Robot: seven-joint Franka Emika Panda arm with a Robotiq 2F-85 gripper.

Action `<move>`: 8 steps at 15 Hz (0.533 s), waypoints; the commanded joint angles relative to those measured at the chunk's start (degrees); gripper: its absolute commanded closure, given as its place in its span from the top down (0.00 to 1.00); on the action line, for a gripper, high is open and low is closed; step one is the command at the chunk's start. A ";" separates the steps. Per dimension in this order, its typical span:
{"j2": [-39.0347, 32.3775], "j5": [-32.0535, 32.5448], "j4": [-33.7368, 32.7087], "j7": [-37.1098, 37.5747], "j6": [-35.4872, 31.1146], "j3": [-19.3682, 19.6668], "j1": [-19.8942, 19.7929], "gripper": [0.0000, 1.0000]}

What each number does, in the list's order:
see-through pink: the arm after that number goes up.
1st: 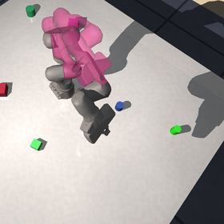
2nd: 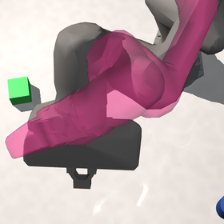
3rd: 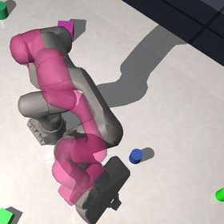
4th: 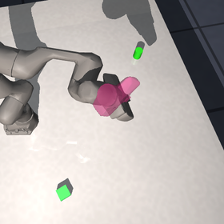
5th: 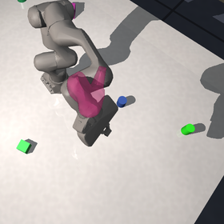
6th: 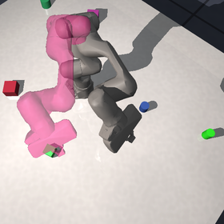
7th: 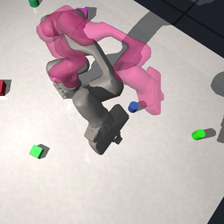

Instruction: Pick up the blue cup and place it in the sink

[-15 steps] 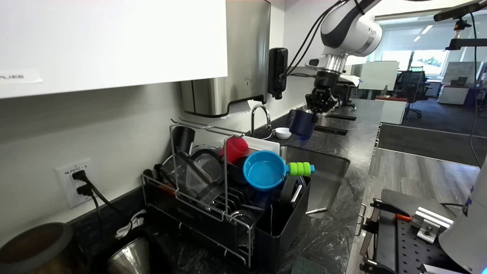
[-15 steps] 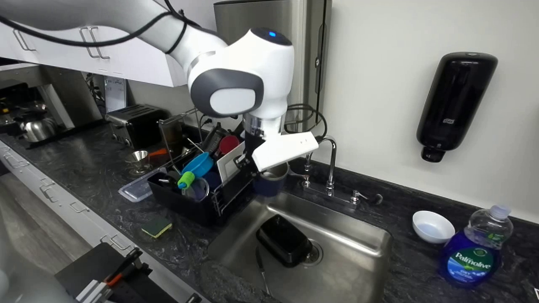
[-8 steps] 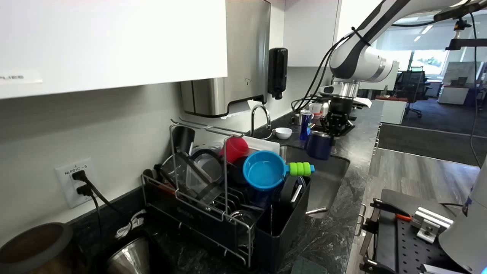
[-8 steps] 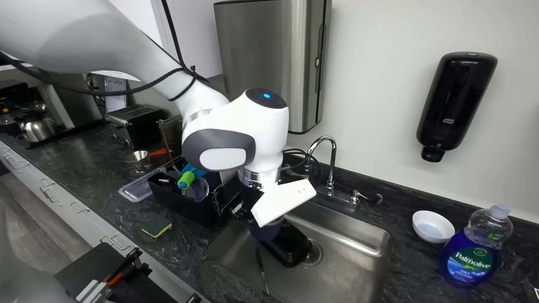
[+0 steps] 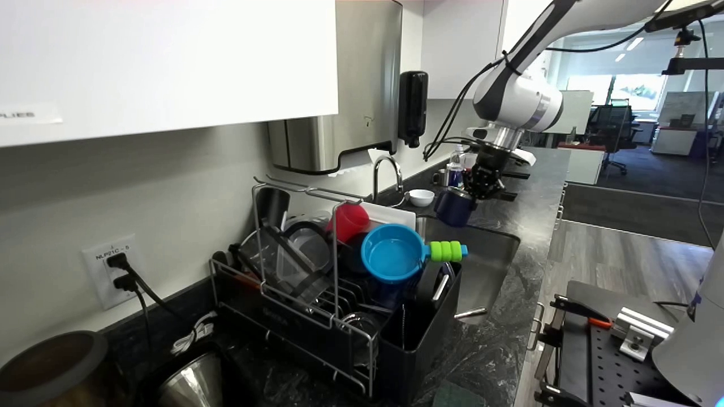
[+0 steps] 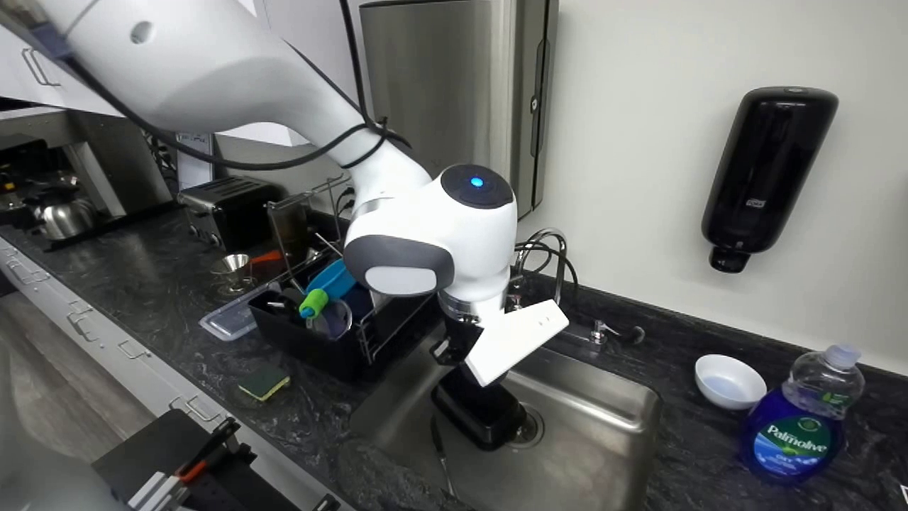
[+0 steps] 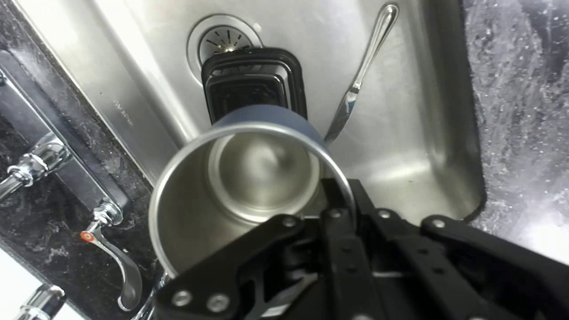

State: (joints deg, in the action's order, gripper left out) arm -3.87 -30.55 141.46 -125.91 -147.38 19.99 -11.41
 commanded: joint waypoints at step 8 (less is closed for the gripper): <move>-21.68 -10.74 -16.17 -6.88 -8.38 -2.68 -0.84 0.02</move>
State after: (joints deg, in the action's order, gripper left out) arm -21.04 -39.79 129.34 -131.88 -153.55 18.10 -11.31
